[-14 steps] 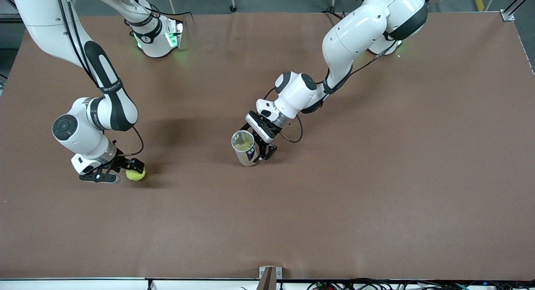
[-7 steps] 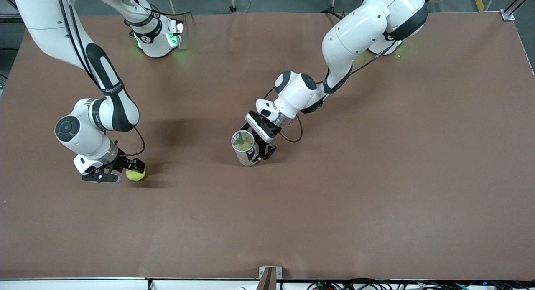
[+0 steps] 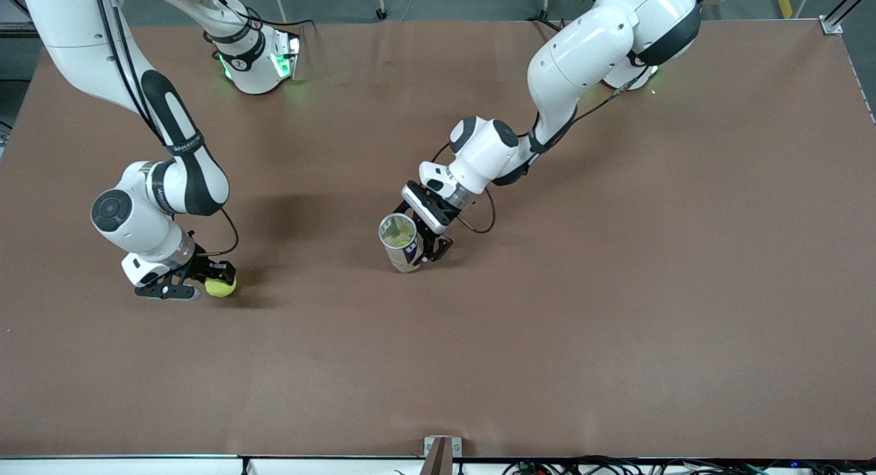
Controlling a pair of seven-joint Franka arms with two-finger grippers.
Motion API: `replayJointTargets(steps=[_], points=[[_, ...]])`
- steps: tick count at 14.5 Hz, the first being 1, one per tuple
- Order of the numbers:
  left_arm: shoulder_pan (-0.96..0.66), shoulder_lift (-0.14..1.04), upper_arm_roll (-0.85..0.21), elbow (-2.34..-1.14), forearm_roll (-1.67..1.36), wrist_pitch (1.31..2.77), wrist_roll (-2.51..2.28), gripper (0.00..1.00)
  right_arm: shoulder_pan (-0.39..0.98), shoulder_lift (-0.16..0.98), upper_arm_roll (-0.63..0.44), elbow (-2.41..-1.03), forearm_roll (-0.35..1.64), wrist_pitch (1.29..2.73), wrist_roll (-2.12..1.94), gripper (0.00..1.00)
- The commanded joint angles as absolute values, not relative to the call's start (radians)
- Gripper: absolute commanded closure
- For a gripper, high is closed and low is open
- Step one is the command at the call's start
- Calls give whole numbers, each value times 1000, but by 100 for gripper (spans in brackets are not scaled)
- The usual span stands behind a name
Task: Insert tennis ball vertically with right arm
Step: 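Grasp the second tennis ball with the right gripper, then carry the second ball with the right gripper over the can rim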
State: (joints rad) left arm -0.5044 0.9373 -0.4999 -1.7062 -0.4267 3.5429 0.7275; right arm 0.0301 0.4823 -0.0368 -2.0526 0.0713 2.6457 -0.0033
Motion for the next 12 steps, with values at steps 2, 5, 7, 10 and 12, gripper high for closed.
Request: replayJointTargets(steps=[2, 5, 7, 10, 12], points=[[-489, 913, -511, -1736, -417, 3551, 736, 7, 20, 477, -12, -2036, 55, 2608, 40, 100], [-489, 913, -511, -1740, -417, 3551, 736, 8, 34, 436, 26, -1968, 55, 2401, 161, 100], [-489, 913, -511, -1736, -416, 3551, 738, 8, 35, 401, 87, -1936, 78, 2314, 304, 100], [-488, 913, -511, -1735, -411, 3551, 736, 8, 38, 384, 188, -1870, 104, 2214, 554, 100], [-483, 913, -511, -1735, -410, 3551, 736, 8, 40, 383, 253, -1821, 104, 2156, 709, 100]])
